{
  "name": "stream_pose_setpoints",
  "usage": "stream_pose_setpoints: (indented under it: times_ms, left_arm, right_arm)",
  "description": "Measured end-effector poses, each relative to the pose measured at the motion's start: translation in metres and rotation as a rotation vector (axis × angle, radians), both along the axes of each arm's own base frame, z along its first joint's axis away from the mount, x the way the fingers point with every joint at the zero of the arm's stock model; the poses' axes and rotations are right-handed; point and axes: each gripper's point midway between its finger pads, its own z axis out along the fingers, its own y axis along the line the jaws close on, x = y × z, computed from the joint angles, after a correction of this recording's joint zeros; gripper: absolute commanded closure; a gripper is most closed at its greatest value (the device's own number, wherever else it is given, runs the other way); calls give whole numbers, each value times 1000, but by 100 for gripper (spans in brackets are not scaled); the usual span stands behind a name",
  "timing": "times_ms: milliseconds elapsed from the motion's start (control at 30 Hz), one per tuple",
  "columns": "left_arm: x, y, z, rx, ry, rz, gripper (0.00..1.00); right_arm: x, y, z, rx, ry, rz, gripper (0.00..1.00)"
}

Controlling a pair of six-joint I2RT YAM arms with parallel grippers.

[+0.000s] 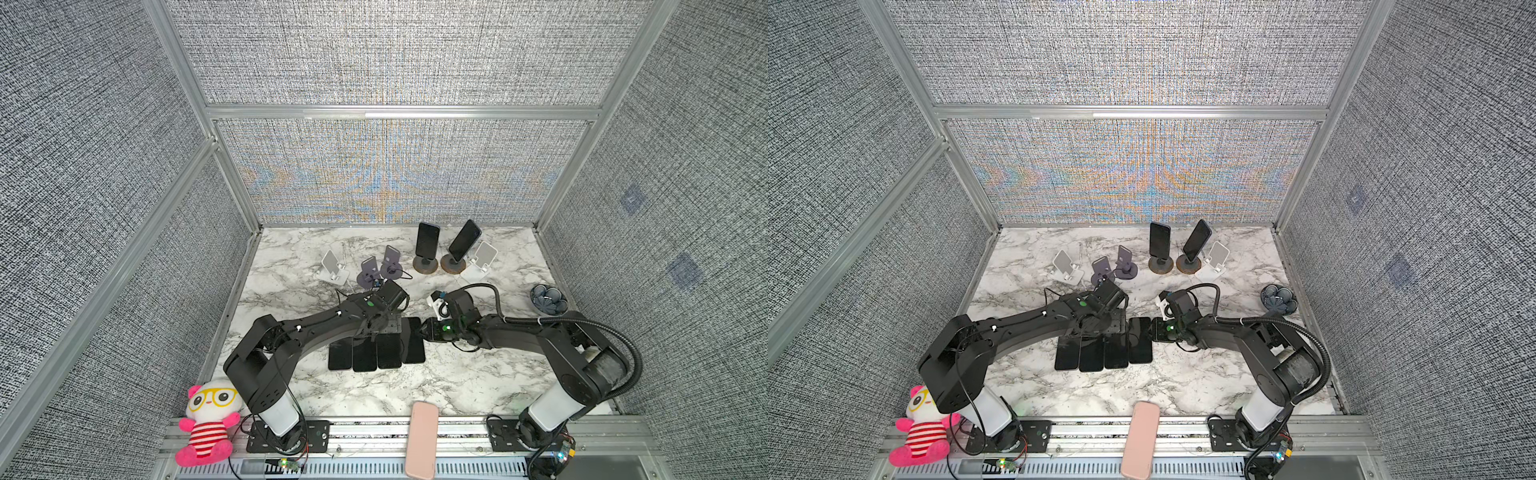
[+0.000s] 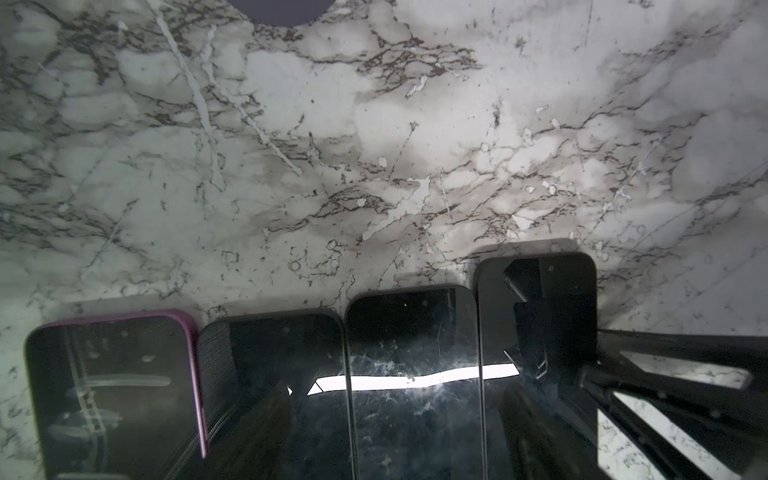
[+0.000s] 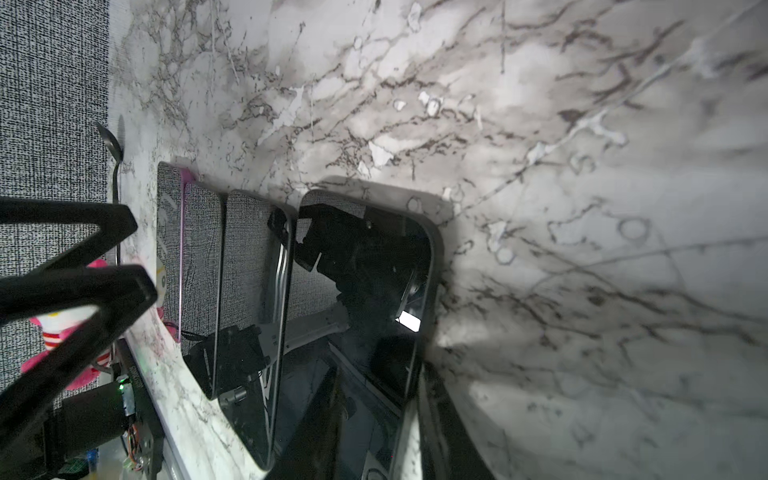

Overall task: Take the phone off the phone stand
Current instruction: 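Open both grippers and raise both arms toward the phone stands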

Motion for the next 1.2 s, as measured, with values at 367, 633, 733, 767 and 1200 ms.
stream_pose_setpoints:
  times_ms: [367,633,733,767,1200]
  left_arm:
    - [7,-7,17,-15,-38,-36,16]
    - [34,-19,64,-39,-143,-118,21]
    - [40,-25,88,-64,-193,-184,21]
    - [42,-26,98,-72,-214,-207,19]
    - [97,44,195,-4,-463,-266,6]
  right_arm:
    - [7,-14,21,-73,-35,-28,65]
    - [35,-26,69,-128,-168,-35,61]
    - [49,-35,95,-168,-246,-48,60]
    - [55,-38,105,-180,-275,-53,60]
    - [142,-75,217,-238,-545,-120,59]
